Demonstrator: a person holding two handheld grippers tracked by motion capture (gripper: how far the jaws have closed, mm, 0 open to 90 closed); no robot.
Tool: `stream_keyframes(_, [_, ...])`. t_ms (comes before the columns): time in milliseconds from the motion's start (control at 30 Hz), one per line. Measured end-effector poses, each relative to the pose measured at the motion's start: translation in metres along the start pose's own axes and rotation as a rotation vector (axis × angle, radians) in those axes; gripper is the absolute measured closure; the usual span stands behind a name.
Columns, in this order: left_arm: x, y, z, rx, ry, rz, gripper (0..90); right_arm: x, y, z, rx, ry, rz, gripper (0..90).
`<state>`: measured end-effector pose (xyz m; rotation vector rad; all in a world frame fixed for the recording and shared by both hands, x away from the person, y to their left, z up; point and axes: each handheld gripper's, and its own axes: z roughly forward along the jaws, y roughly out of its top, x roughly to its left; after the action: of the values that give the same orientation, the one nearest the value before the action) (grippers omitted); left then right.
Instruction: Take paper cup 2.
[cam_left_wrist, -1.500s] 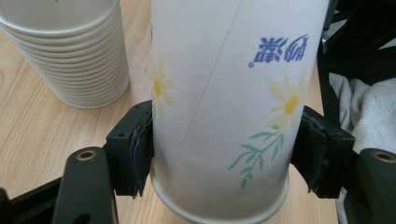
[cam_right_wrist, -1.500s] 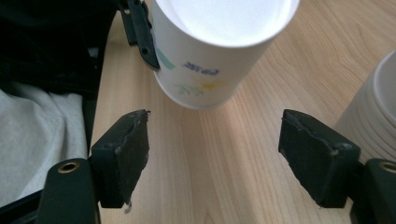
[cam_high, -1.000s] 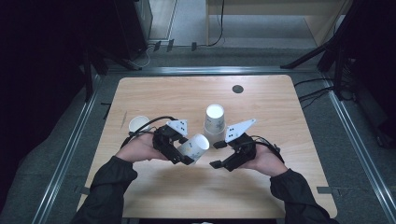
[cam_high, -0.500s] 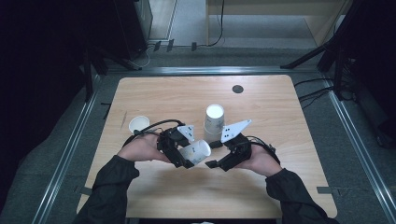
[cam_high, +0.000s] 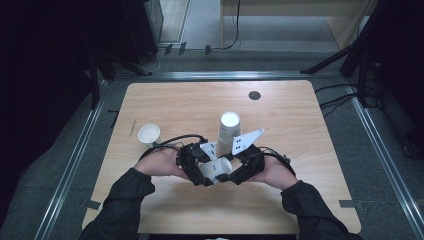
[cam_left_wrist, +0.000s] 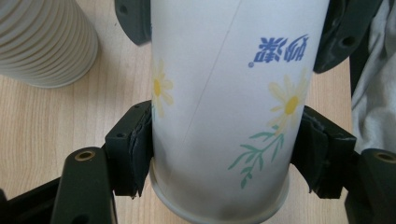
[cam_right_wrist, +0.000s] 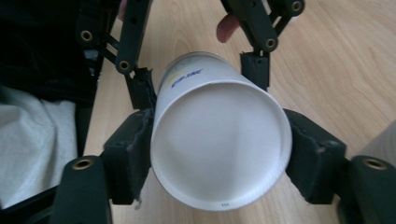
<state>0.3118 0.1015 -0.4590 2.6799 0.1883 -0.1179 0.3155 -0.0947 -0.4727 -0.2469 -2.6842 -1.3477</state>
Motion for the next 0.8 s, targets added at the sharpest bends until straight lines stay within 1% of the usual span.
stream_keyframes(33, [0.000,0.000,0.000,-0.002,0.002,-0.001,29.1,0.000,0.000,0.000,0.000,0.003,0.002,34.1])
stream_keyframes(133, [-0.001,0.000,0.000,-0.006,-0.002,0.000,29.1,0.000,0.000,0.000,0.002,0.010,0.003,34.7])
stream_keyframes(233, [0.000,-0.001,0.000,-0.012,-0.015,-0.007,28.2,0.000,0.001,-0.001,0.005,0.016,0.012,35.2])
stream_keyframes(267, [0.000,-0.001,0.000,-0.012,-0.015,-0.007,27.5,0.000,0.001,-0.001,0.005,0.019,0.016,35.1])
stream_keyframes(300, [0.000,-0.001,-0.001,-0.009,-0.020,-0.018,27.1,0.000,0.001,-0.001,0.005,0.021,0.018,35.1])
stream_keyframes(400, [0.001,-0.002,-0.001,-0.023,-0.012,-0.020,23.0,0.000,0.002,-0.002,0.002,0.022,0.021,34.9])
stream_keyframes(433, [0.001,-0.003,-0.002,-0.037,-0.017,-0.022,20.3,-0.001,0.002,-0.003,-0.002,0.024,0.023,34.9])
stream_keyframes(467, [0.001,-0.003,-0.002,-0.037,-0.017,-0.022,17.8,-0.001,0.002,-0.004,-0.009,0.026,0.024,34.9])
stream_keyframes(500, [0.002,-0.004,-0.003,-0.055,-0.010,-0.020,17.1,-0.001,0.002,-0.005,-0.006,0.023,0.034,34.9])
stream_keyframes(567, [0.003,-0.005,-0.005,-0.074,-0.019,-0.028,15.3,-0.002,0.001,-0.008,-0.018,0.019,0.028,34.8])
stream_keyframes(600, [0.003,-0.005,-0.005,-0.074,-0.019,-0.028,14.7,-0.002,0.001,-0.008,-0.018,0.019,0.028,34.8])
stream_keyframes(633, [0.003,-0.006,-0.007,-0.088,-0.018,-0.031,14.6,-0.003,0.001,-0.010,-0.025,0.020,0.035,34.8])
stream_keyframes(667, [0.005,-0.008,-0.010,-0.116,-0.018,-0.044,13.9,-0.004,0.000,-0.011,-0.028,0.017,0.039,34.8])
stream_keyframes(700, [0.005,-0.008,-0.010,-0.116,-0.018,-0.044,13.3,-0.004,0.000,-0.011,-0.028,0.017,0.039,34.8])
stream_keyframes(800, [0.006,-0.013,-0.014,-0.157,-0.016,-0.069,13.1,-0.005,-0.001,-0.012,-0.029,0.018,0.042,34.8])
